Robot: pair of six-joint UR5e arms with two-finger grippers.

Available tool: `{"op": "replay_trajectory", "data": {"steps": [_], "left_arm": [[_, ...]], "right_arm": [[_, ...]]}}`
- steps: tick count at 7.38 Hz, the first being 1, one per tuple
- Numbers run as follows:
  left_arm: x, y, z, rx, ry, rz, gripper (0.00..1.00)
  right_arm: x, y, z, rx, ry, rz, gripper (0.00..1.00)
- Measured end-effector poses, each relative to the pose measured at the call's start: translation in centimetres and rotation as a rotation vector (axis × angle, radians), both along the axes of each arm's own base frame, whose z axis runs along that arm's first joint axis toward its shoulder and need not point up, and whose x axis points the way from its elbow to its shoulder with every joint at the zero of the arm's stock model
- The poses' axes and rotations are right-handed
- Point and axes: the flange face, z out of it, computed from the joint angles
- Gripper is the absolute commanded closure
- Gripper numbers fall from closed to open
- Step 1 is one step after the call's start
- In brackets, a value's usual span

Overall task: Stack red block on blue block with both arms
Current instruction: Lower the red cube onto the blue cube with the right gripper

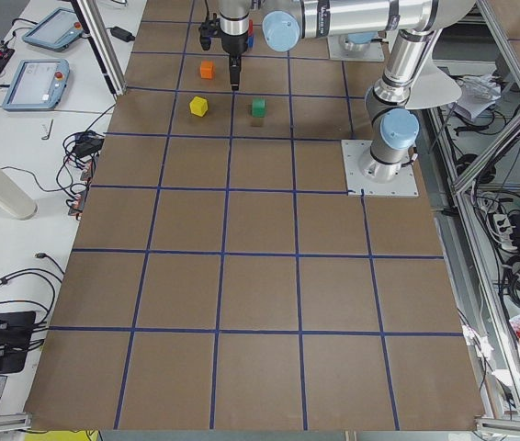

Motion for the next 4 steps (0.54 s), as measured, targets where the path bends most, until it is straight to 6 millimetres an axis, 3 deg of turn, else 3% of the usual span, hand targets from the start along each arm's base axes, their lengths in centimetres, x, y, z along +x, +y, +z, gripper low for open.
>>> {"op": "replay_trajectory", "data": {"steps": [1,3,4], "left_arm": [[0.00,-0.01,-0.02,0.000,0.000,0.000,0.00],[0.00,-0.02,-0.02,0.000,0.001,0.000,0.00],[0.00,-0.08,-0.09,0.000,0.001,0.000,0.00]], "right_arm": [[-0.01,-0.03,0.01,-0.002,0.001,0.002,0.72],[-0.01,0.03,-0.16,0.001,0.001,0.003,0.27],[-0.01,0.10,-0.26,0.005,0.002,0.003,0.13]]}}
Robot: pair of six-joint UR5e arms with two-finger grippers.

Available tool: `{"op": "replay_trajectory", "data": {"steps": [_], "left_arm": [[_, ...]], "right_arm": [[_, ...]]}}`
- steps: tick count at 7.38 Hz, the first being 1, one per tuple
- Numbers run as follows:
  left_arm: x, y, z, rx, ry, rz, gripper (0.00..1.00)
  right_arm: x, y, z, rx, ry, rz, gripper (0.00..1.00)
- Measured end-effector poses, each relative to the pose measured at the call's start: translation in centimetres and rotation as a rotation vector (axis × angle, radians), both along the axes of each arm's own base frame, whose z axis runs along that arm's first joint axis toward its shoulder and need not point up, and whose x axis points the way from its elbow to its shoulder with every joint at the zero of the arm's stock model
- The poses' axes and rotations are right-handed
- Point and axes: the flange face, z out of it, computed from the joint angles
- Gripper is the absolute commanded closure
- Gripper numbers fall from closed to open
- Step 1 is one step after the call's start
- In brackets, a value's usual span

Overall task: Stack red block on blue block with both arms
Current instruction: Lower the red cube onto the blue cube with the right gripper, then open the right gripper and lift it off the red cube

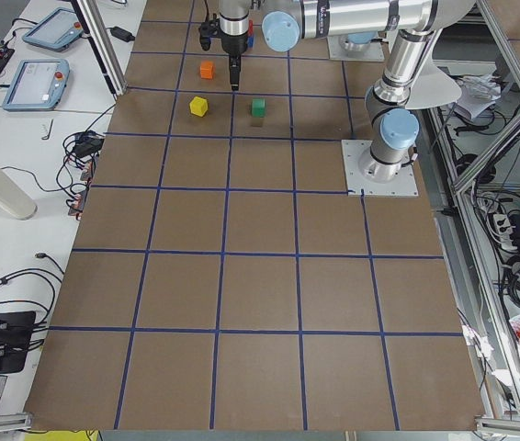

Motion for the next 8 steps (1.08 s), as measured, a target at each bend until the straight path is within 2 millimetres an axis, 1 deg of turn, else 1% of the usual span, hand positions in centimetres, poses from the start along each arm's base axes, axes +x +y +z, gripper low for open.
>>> {"op": "replay_trajectory", "data": {"steps": [3,4,5,6,7,8], "left_arm": [[0.0,-0.2,-0.3,0.006,0.000,0.001,0.00],[0.0,-0.3,-0.4,0.007,0.001,0.001,0.00],[0.0,-0.3,-0.3,0.006,0.000,0.001,0.00],[0.0,-0.3,-0.3,0.006,0.000,0.001,0.00],[0.0,-0.2,-0.2,0.003,0.000,0.001,0.00],[-0.1,0.0,0.3,-0.006,-0.001,0.000,0.00]], "right_arm": [[-0.1,0.1,-0.1,0.006,0.008,0.004,0.01],[-0.1,0.0,0.1,0.004,0.013,0.009,0.00],[-0.3,-0.2,1.0,-0.007,0.029,0.013,0.00],[-0.6,-0.9,2.8,-0.017,0.047,0.013,0.00],[-0.8,-1.8,5.6,-0.001,0.052,0.010,0.00],[-0.8,-2.4,9.3,0.034,0.045,0.000,0.00]]}}
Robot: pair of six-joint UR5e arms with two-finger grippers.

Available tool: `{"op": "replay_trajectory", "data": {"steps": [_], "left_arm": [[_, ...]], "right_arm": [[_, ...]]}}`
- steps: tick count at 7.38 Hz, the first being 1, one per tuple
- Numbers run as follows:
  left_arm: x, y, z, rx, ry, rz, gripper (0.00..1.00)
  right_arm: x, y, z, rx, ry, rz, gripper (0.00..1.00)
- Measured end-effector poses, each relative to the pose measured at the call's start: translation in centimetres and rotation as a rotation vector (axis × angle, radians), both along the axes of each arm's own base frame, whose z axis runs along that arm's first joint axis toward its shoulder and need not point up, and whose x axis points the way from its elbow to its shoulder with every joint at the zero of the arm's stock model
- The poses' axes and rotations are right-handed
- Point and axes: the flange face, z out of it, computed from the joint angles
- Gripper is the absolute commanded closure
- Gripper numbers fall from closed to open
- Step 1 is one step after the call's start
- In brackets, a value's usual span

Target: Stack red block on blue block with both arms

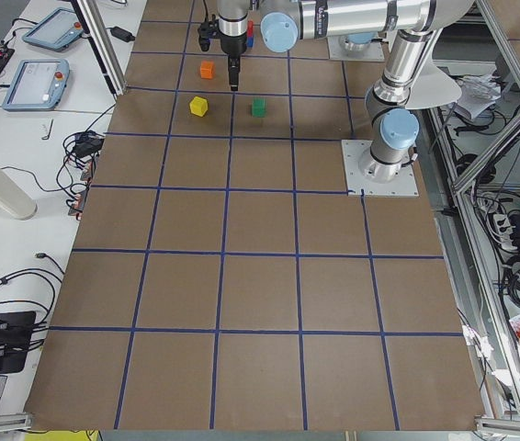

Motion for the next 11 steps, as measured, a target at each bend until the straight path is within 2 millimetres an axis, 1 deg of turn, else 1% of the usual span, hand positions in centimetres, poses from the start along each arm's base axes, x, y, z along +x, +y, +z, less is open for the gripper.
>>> {"op": "replay_trajectory", "data": {"steps": [1,2,3,4,5,6,7,9,11], "left_arm": [[-0.1,0.3,0.6,-0.012,-0.002,0.001,0.00],[-0.2,0.7,1.4,-0.024,-0.003,0.002,0.00],[-0.4,1.0,2.5,-0.038,-0.005,0.001,0.00],[-0.4,1.0,3.9,-0.046,-0.012,0.000,0.00],[-0.4,0.8,4.7,-0.033,-0.019,0.000,0.00],[-0.4,0.6,4.4,-0.009,-0.017,0.003,0.00],[-0.5,0.6,3.8,0.005,-0.015,0.009,0.00],[-2.3,0.4,2.9,0.009,-0.013,-0.008,0.00],[-3.5,-0.5,2.2,0.009,-0.011,-0.032,0.00]], "right_arm": [[1.1,-0.1,4.0,0.020,-0.018,-0.002,0.00],[4.2,0.4,7.3,0.020,-0.043,0.001,0.00],[7.9,1.1,9.2,0.013,-0.055,0.000,0.00],[10.2,1.4,10.3,0.003,-0.060,0.006,0.00],[11.1,1.5,10.9,-0.008,-0.065,0.006,0.00],[11.6,1.6,11.1,-0.012,-0.072,0.003,0.00],[11.8,1.7,11.2,-0.015,-0.076,-0.001,0.00],[11.9,1.6,11.5,-0.024,-0.079,-0.005,0.00],[11.9,1.6,11.7,-0.033,-0.080,-0.005,0.00]]}}
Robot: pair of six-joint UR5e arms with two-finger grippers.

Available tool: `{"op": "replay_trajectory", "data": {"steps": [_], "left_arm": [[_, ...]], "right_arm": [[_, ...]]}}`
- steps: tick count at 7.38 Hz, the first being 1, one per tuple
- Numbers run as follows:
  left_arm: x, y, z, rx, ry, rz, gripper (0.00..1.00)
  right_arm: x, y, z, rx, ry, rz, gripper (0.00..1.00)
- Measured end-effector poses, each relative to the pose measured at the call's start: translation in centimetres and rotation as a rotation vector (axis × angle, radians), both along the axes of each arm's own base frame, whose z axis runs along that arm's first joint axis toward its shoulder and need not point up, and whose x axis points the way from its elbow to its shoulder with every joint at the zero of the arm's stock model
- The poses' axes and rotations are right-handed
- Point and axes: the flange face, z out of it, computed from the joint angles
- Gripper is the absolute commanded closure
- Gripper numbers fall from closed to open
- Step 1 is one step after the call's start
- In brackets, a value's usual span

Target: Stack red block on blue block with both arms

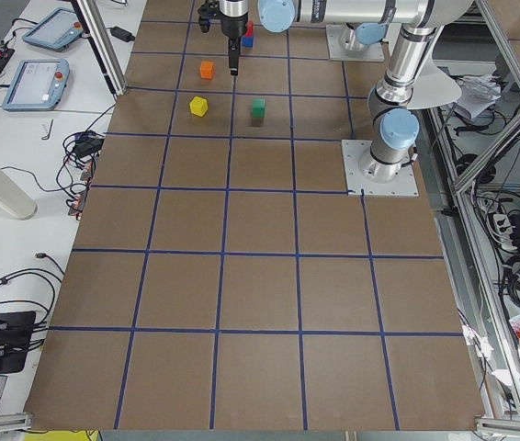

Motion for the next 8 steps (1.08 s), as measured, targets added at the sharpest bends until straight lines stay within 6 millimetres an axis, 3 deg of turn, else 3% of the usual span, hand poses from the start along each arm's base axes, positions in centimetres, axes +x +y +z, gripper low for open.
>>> {"op": "replay_trajectory", "data": {"steps": [3,8], "left_arm": [[-0.38,-0.94,-1.20,0.018,0.001,-0.008,0.00],[-0.67,-0.81,-1.17,0.019,-0.001,-0.009,0.00]], "right_arm": [[-0.02,-0.01,0.13,-0.004,0.003,0.000,0.00],[0.06,-0.14,0.50,-0.024,0.006,0.010,0.00]]}}
